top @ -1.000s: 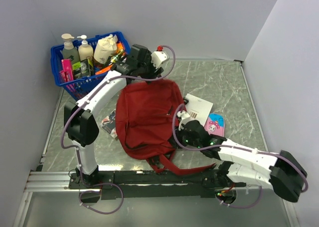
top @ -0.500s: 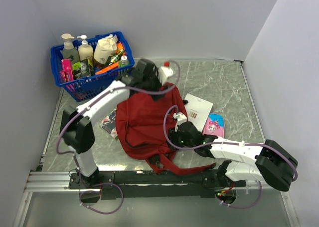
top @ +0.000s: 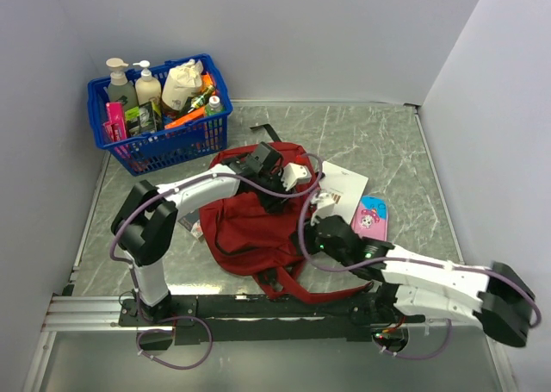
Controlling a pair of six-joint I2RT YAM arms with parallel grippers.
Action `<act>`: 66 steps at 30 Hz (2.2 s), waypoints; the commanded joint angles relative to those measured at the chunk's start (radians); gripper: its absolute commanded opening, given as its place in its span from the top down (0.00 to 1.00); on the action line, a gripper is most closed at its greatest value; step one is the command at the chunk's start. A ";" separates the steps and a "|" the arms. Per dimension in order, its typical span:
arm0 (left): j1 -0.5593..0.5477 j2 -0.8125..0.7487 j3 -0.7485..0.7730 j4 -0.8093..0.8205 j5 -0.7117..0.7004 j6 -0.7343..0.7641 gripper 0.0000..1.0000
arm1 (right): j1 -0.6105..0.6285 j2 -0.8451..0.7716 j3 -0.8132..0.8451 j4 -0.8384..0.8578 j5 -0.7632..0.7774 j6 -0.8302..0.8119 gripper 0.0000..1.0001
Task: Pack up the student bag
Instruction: Unzip the student bag at the center of the board.
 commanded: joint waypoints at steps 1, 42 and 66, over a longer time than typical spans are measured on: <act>-0.009 -0.020 -0.050 0.086 -0.030 -0.002 0.63 | -0.014 -0.170 0.031 -0.053 0.083 0.010 0.42; 0.086 -0.199 0.033 -0.146 -0.022 0.090 0.99 | -0.333 -0.103 0.127 -0.004 -0.111 -0.029 0.52; 0.039 -0.164 0.060 -0.140 -0.039 0.069 0.99 | -0.468 0.388 0.261 0.328 -0.515 0.043 0.57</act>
